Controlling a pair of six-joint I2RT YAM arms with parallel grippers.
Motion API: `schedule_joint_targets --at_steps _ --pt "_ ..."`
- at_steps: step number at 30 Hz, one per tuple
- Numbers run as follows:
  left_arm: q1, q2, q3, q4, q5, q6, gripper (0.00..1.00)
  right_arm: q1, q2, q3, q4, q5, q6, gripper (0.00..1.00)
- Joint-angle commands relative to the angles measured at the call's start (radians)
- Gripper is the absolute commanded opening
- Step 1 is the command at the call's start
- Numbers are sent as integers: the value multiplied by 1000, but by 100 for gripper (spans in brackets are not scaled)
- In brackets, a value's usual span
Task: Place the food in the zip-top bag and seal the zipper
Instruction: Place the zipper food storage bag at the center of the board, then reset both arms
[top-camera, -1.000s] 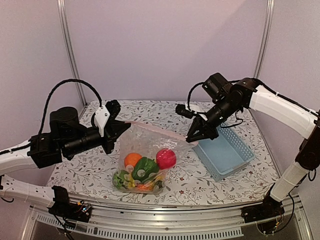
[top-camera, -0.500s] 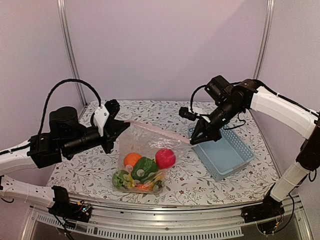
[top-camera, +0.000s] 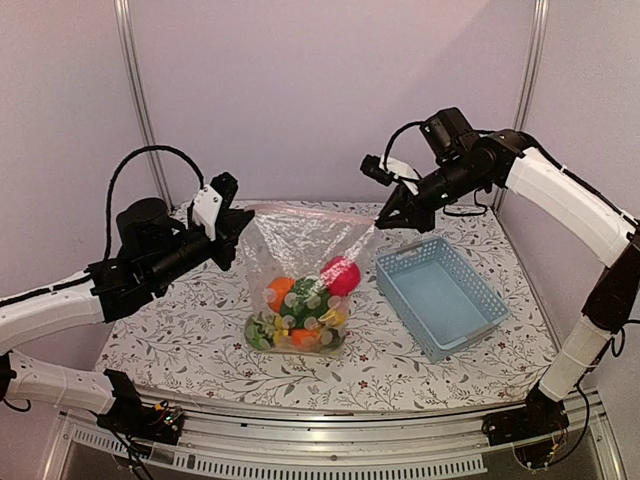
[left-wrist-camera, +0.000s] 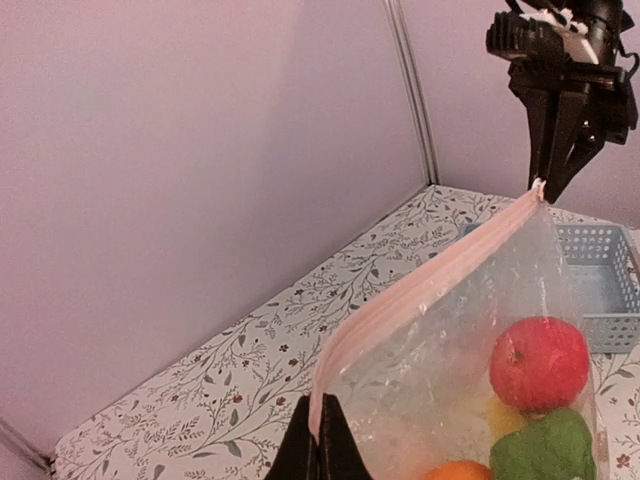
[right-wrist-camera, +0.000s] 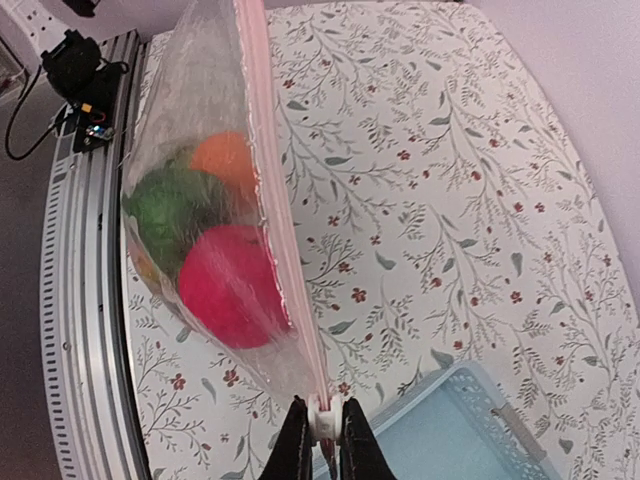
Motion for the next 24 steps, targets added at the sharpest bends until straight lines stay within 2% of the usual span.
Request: schedule_joint_targets --at_steps 1,4,7,10,11,13,15,17,20,24 --pt "142 101 78 229 62 46 0 -66 93 165 115 85 42 3" --pt "188 155 112 229 138 51 0 -68 138 193 151 83 22 3" --pt "196 174 101 207 234 50 4 -68 114 101 205 35 7 4" --pt "196 168 67 149 335 21 13 -67 65 -15 219 -42 -11 8" --pt "195 161 50 129 367 3 16 -67 50 -47 208 -76 -18 12" --pt "190 129 14 90 432 -42 24 -66 27 -96 146 -149 -44 27" --pt "176 80 -19 54 428 -97 32 -65 9 -114 82 -206 -70 46" --pt "161 8 -46 15 410 -127 41 -67 -18 -127 49 -233 -80 58" --pt "156 -105 -76 -39 325 -161 63 -73 -93 -173 83 -226 -64 72" --pt "159 -175 -51 -136 133 -165 75 -124 -184 -230 214 -176 43 98"
